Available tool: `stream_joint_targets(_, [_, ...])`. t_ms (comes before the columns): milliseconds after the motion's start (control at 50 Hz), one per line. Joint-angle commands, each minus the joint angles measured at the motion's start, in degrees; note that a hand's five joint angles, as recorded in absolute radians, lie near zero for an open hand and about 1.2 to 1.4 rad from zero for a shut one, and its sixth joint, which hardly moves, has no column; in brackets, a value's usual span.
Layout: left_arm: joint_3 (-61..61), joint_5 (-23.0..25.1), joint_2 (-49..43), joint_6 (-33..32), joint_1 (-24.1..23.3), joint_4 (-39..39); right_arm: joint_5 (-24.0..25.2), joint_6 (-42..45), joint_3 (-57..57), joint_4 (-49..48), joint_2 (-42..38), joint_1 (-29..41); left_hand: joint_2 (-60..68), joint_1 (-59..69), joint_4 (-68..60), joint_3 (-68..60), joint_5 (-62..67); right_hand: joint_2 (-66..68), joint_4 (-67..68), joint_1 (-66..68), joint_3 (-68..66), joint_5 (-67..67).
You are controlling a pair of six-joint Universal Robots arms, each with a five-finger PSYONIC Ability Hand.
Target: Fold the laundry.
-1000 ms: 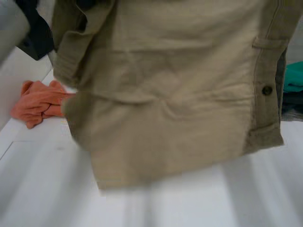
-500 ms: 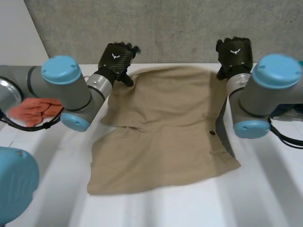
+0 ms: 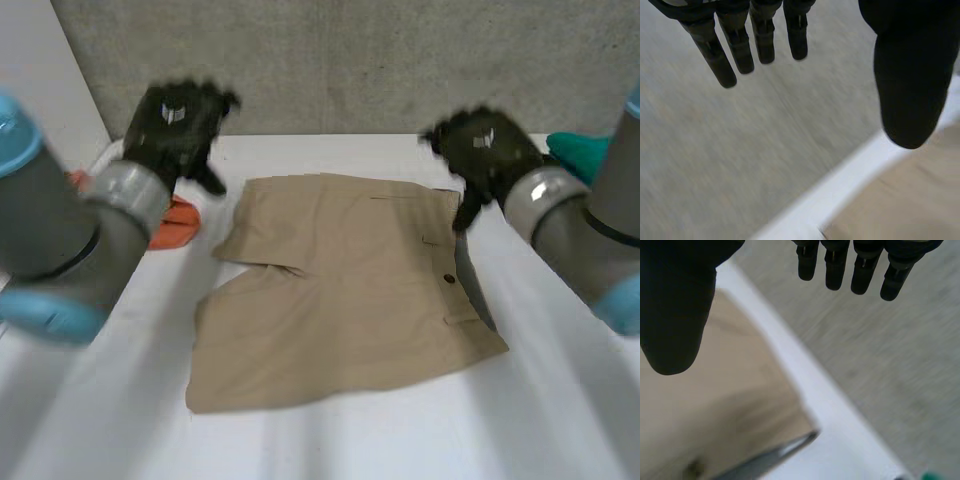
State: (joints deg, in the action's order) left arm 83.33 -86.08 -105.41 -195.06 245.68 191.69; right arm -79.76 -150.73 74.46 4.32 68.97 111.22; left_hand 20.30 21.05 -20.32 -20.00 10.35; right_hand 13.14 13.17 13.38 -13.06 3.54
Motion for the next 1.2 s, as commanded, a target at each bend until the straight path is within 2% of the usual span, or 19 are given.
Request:
stream_joint_targets(20, [20.7,0.1,10.3,0.3,-2.0,-9.1,2.0,8.1,14.9,7.2,4.9,-3.7,11.8,11.0,-11.8,-12.1,11.7,9.4,9.4,9.2,-9.5,9.0])
stream_joint_targets(120, [30.3,-0.1,11.5,0.1,-4.9,-9.8,5.6,15.3,27.1,-0.4,5.3,-6.6,15.3,14.6,-15.3,-15.6,15.3,11.7,11.7,11.5,-11.8,11.3])
stream_joint_targets(220, [34.3,0.2,9.5,0.6,-5.2,-8.3,8.2,16.0,34.0,-10.0,4.9,-8.2,15.1,14.4,-15.1,-15.4,15.1,14.9,14.9,14.7,-15.0,14.5])
stream_joint_targets(400, [35.5,-1.2,3.7,0.6,-2.9,2.4,10.2,15.5,37.6,-18.9,3.6,-9.8,17.3,16.6,-17.3,-17.6,17.3,26.5,26.5,26.3,-26.6,26.1])
stream_joint_targets(460, [35.4,-1.7,2.8,0.5,-2.8,5.3,10.4,15.5,37.6,-21.3,1.3,-9.7,28.2,27.5,-28.2,-28.5,28.2,42.7,42.6,42.4,-42.7,42.3])
stream_joint_targets(540, [35.4,-2.0,1.8,-0.2,-3.1,7.5,10.6,16.0,37.6,-22.1,-0.7,-9.6,31.8,31.0,-31.8,-32.1,31.7,46.4,46.4,46.1,-46.5,46.0])
stream_joint_targets(560, [35.3,-2.0,1.5,-0.2,-3.2,7.5,10.6,15.8,37.7,-22.4,-0.9,-9.6,36.3,35.5,-36.3,-36.6,36.2,51.7,51.7,51.5,-51.8,51.3])
stream_joint_targets(580, [35.3,-2.0,1.3,-0.2,-3.3,7.5,10.7,15.5,37.7,-22.9,-0.9,-9.6,40.5,39.8,-40.5,-40.8,40.4,66.7,66.7,66.5,-66.8,66.3])
stream_joint_targets(640, [35.3,-2.0,1.0,-0.2,-3.5,7.6,10.8,15.1,37.7,-23.7,-0.9,-9.7,59.6,58.9,-59.6,-59.9,59.6,66.9,66.8,66.6,-66.9,66.5])
stream_joint_targets(760, [35.1,-2.6,3.7,-0.2,-3.6,7.4,10.6,11.3,38.5,-24.1,3.5,-10.2,59.7,58.9,-59.7,-60.0,59.6,66.9,66.8,66.6,-66.9,66.5])
stream_joint_targets(860, [34.9,-2.5,10.3,-0.2,-3.7,6.9,10.4,8.9,38.7,-21.5,8.1,-10.1,59.7,58.9,-59.7,-60.0,59.6,66.9,66.8,66.6,-66.9,66.5])
stream_joint_targets(980, [34.5,-2.4,16.5,-0.2,-4.1,1.9,10.9,10.5,36.5,-8.9,14.2,-10.4,59.7,58.9,-59.7,-60.0,59.6,66.9,66.8,66.6,-66.9,66.5])
stream_joint_targets(1120, [32.4,-2.2,19.7,0.4,-5.3,-9.4,10.6,13.5,32.9,5.8,17.6,-12.4,59.7,58.9,-59.7,-60.0,59.6,66.9,66.8,66.6,-66.9,66.5])
stream_joint_targets(1180, [30.9,-2.2,20.4,0.3,-7.9,-16.1,10.2,15.9,32.2,12.4,19.4,-12.6,59.7,58.9,-59.7,-60.0,59.6,66.9,66.8,66.6,-66.9,66.5])
stream_joint_targets(1200, [30.6,-2.2,20.7,0.3,-8.6,-18.0,10.1,18.3,31.9,17.9,20.5,-13.1,59.7,58.9,-59.7,-60.0,59.6,66.9,66.8,66.6,-66.9,66.5])
